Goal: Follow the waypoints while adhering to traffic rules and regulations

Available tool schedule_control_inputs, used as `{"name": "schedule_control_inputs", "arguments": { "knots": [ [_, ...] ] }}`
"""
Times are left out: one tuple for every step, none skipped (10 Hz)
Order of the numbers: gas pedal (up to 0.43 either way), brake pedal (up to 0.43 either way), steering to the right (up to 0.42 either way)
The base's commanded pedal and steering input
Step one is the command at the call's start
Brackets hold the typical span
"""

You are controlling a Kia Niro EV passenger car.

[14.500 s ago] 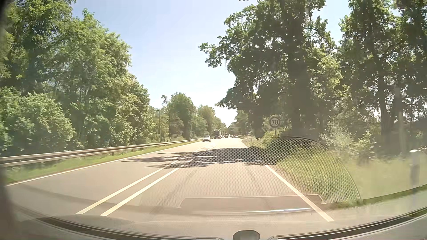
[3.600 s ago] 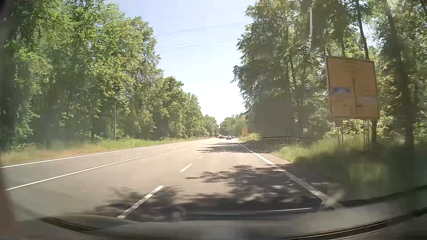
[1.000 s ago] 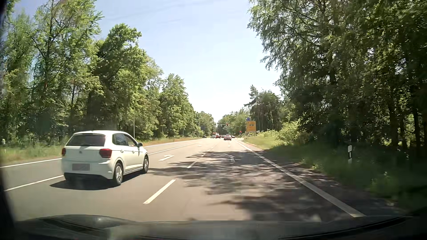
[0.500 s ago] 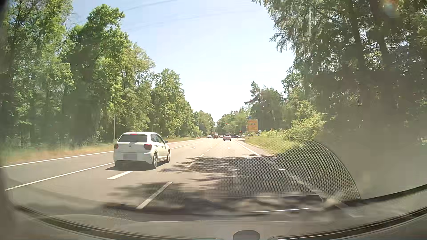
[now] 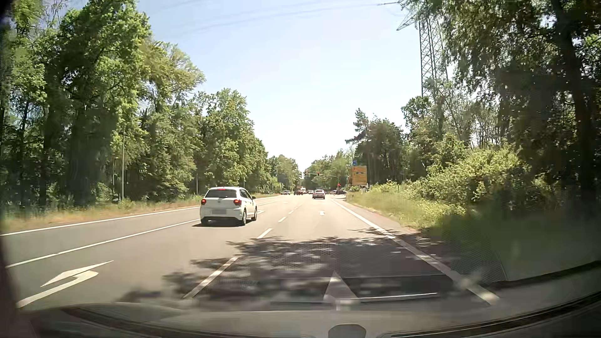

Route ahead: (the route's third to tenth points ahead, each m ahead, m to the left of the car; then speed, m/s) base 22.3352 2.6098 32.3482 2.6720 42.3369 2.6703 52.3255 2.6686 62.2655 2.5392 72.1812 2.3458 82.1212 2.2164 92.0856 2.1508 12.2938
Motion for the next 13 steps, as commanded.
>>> {"name": "schedule_control_inputs", "arguments": {
  "knots": [
    [0.000,0.213,0.001],
    [0.000,0.207,0.001],
    [0.000,0.220,0.001],
    [0.000,0.226,0.000],
    [0.000,0.226,-0.001],
    [0.000,0.232,-0.001],
    [0.000,0.238,-0.001],
    [0.000,0.238,-0.001],
    [0.000,0.238,-0.001],
    [0.000,0.244,-0.001],
    [0.000,0.244,-0.001],
    [0.000,0.244,-0.001],
    [0.000,0.250,-0.001]
  ]
}}
